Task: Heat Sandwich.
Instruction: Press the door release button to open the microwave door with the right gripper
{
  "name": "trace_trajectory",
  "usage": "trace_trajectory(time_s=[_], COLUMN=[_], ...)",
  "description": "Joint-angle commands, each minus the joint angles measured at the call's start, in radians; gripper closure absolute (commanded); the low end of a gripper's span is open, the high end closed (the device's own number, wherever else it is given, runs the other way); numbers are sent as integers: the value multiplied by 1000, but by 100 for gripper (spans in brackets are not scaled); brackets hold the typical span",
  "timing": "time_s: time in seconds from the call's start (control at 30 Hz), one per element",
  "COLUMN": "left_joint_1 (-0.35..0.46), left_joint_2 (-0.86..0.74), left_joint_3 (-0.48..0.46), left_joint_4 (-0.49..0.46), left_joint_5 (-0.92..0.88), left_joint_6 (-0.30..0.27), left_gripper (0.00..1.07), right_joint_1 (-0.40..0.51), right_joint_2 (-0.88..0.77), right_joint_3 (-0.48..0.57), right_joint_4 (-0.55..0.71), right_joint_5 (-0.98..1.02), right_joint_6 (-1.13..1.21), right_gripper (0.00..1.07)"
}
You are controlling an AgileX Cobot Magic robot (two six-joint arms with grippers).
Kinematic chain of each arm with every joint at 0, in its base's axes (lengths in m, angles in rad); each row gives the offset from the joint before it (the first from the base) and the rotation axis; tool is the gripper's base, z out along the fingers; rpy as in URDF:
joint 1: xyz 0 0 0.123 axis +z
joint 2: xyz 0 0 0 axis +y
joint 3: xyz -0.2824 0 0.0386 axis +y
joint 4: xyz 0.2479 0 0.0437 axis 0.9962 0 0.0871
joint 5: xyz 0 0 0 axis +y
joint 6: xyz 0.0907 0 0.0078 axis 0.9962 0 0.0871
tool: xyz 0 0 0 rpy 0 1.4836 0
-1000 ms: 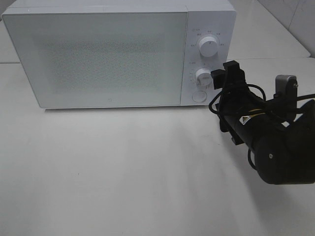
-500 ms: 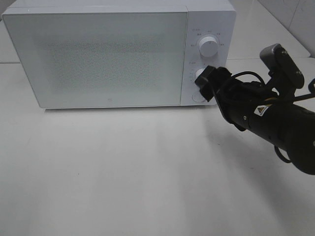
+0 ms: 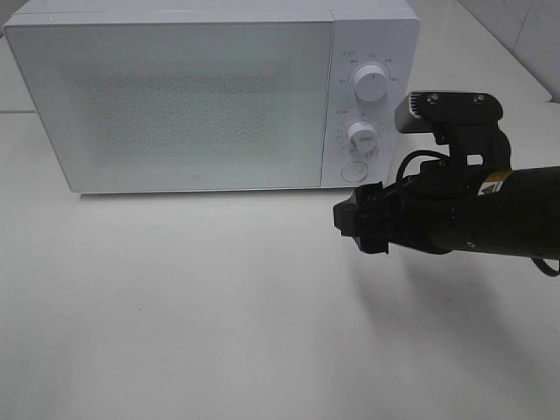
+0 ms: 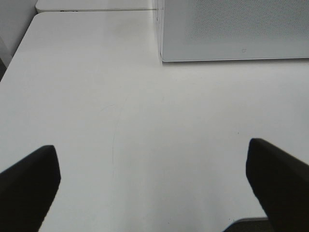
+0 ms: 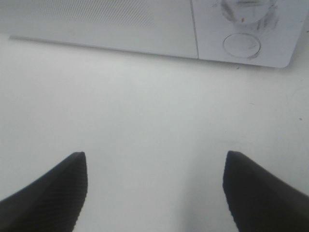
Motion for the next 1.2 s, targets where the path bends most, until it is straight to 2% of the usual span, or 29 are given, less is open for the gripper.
trace_trajectory(time_s=[0.03,0.17,0.43,1.0,1.2], left_joint_1=[-6,-6,-6,-6,-6], left_joint_2=[-27,-27,-27,-27,-27], left_joint_3=[1,1,1,1,1], left_joint_4=[-7,-7,-7,-7,-7], left_joint_5=[-9,-9,-9,-9,-9], left_joint_6=[-6,-6,-6,-6,-6], left_gripper=[7,7,7,7,7], right_joint_1=[1,1,1,1,1], right_joint_2=[-48,-113,-262,-625,-825], right_joint_3=[-18,-36,-39,-39,-39], right_joint_4=[-14,-59,-112,-112,-117], right_joint_5=[151,319,520,824,916], right_joint_6=[-102,-127,-126,-81,-16], right_gripper=[31,31,32,32,32])
